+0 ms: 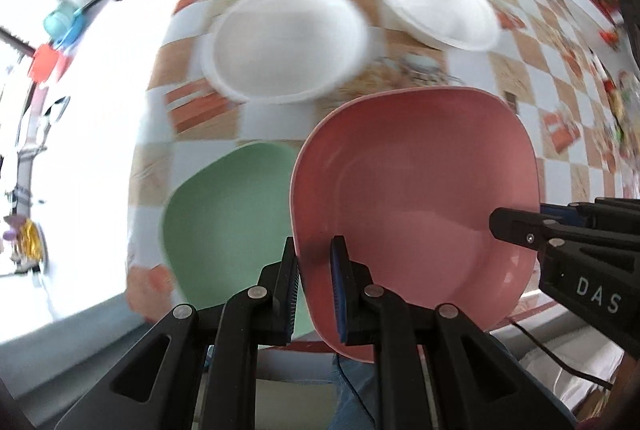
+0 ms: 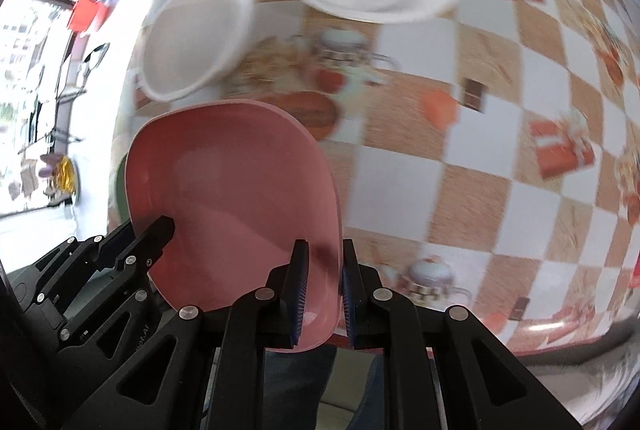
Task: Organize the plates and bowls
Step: 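Carry the pink plate over and lower it onto the green plate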
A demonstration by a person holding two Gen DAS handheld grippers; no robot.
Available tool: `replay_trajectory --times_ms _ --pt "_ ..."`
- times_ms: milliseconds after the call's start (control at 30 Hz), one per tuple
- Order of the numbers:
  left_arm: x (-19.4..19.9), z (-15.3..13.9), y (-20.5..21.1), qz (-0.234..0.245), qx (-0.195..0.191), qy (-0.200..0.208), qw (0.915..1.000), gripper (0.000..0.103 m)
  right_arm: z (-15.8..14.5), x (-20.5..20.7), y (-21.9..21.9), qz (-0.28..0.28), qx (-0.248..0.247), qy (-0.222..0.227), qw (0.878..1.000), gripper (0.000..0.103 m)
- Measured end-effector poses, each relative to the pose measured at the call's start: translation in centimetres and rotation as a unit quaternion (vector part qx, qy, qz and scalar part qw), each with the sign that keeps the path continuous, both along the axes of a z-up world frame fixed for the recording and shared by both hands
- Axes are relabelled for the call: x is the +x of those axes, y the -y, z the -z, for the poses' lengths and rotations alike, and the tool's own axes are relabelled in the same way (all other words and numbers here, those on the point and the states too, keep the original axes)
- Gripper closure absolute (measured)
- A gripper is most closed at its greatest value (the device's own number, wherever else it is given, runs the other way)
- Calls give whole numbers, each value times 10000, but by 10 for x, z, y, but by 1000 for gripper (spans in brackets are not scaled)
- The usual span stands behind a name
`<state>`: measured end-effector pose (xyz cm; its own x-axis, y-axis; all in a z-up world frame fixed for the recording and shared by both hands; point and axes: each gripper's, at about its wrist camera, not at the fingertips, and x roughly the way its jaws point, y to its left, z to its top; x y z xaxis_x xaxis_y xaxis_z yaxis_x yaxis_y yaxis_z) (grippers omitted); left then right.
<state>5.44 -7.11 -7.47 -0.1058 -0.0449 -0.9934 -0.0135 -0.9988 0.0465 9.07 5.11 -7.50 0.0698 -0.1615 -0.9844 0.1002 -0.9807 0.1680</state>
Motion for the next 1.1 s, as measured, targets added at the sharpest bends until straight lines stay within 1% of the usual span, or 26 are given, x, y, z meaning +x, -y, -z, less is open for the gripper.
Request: replay_trajectory --times_ms 133,200,267,433,633,800,933,1000,1067,1100 --pt "9 0 34 -407 -87 -11 9991 87 -4 -3 30 -327 -35 -1 9995 85" --pt "16 1 45 -574 -112 6 9983 87 -3 -3 47 -528 -45 12 9986 85" --pt "22 3 60 -766 -136 43 9970 86 0 -3 57 -661 -38 26 9978 85" --pt "31 11 84 -1041 -118 155 9944 86 9 -4 75 -941 8 95 9955 85" --pt "36 22 96 -1129 -70 239 9933 86 19 -9 77 -1011 99 167 9947 85" --pt "30 36 100 -1109 -50 311 9933 86 23 -11 81 -1035 105 194 9944 85" --pt "30 42 100 -1080 14 325 9936 83 23 -11 81 -1026 117 188 9945 85" --pt "30 43 100 -1054 14 313 9939 74 23 -12 80 -1011 122 180 9946 84" --pt "31 40 99 -1057 -54 221 9941 43 23 -12 80 -971 138 176 9950 84" --pt "32 38 99 -1055 -78 162 9943 37 23 -13 79 -965 165 178 9950 84"
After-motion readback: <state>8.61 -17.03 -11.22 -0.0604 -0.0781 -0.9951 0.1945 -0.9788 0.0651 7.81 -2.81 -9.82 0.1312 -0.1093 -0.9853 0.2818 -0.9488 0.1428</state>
